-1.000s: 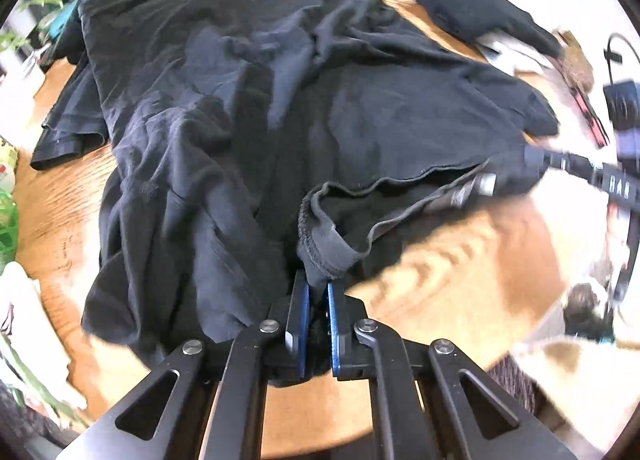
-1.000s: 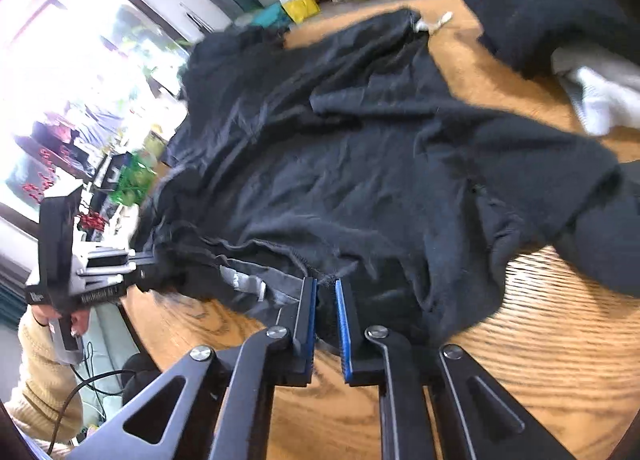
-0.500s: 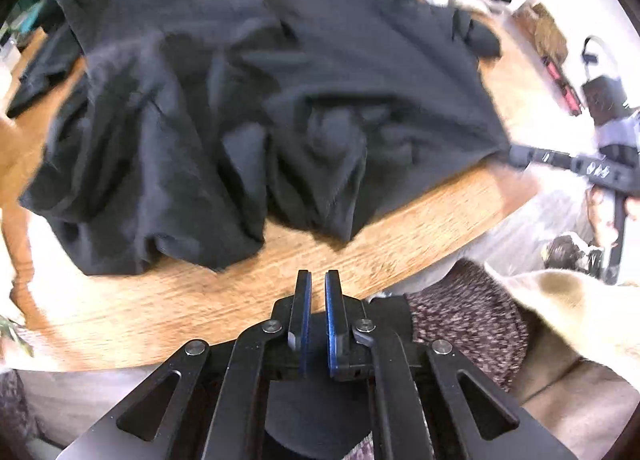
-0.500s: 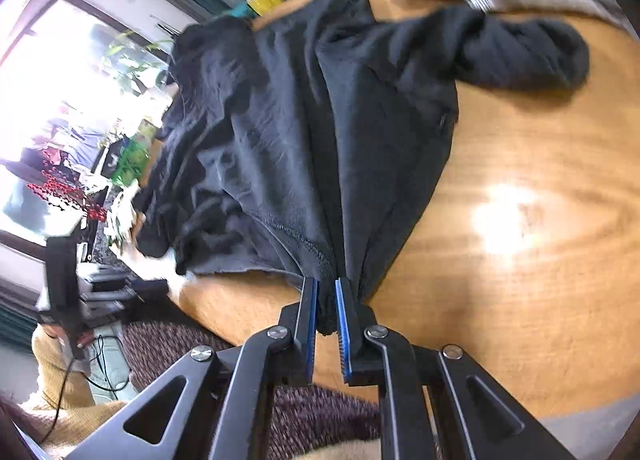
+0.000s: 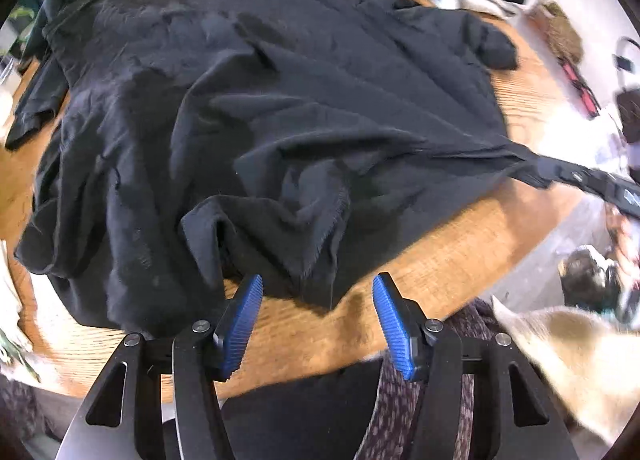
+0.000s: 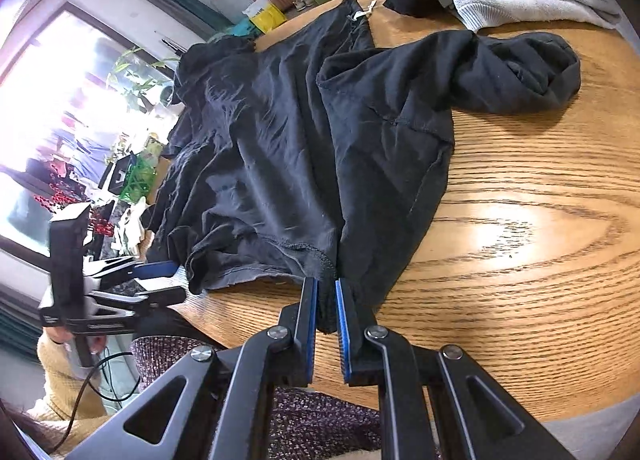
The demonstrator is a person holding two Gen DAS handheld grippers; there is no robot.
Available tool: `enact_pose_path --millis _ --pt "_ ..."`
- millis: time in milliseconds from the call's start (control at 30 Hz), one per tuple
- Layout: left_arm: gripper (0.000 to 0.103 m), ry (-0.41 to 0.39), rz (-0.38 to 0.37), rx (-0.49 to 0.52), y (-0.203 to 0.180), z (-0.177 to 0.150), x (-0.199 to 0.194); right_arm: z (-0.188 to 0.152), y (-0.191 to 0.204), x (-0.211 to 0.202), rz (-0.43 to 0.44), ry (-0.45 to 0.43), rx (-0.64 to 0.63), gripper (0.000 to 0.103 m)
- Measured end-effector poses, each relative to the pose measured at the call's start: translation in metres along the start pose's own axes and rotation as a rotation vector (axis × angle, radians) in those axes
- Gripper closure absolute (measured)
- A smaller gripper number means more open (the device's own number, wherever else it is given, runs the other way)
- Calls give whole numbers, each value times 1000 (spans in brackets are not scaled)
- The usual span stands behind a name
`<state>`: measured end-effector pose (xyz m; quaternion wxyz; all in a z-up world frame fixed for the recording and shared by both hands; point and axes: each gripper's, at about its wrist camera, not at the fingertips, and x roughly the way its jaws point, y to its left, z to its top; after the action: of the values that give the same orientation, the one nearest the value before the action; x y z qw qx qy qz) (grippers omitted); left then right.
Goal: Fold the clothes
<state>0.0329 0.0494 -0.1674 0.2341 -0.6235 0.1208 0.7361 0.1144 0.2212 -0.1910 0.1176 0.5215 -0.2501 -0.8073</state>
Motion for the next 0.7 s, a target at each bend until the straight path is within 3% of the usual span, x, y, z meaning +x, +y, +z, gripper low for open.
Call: enact_pose_path --millis 33,133,167,200,500,700 --pt "46 5 5 -18 0 2 5 0 -1 0 7 0 5 92" --pt "68 -8 52 -19 -4 5 8 0 -6 -1 26 -3 17 92" --pt "87 -5 61 -23 -4 5 8 0 -7 -1 32 -4 20 92" --pt "97 7 48 -33 -3 4 8 0 -8 -1 36 -4 21 92" --pt "97 2 -111 -81 -11 -39 -29 -7 -7 -13 -4 -17 7 93" --pt "97 39 -131 -84 -20 -63 -31 -24 5 -27 -26 20 -46 93"
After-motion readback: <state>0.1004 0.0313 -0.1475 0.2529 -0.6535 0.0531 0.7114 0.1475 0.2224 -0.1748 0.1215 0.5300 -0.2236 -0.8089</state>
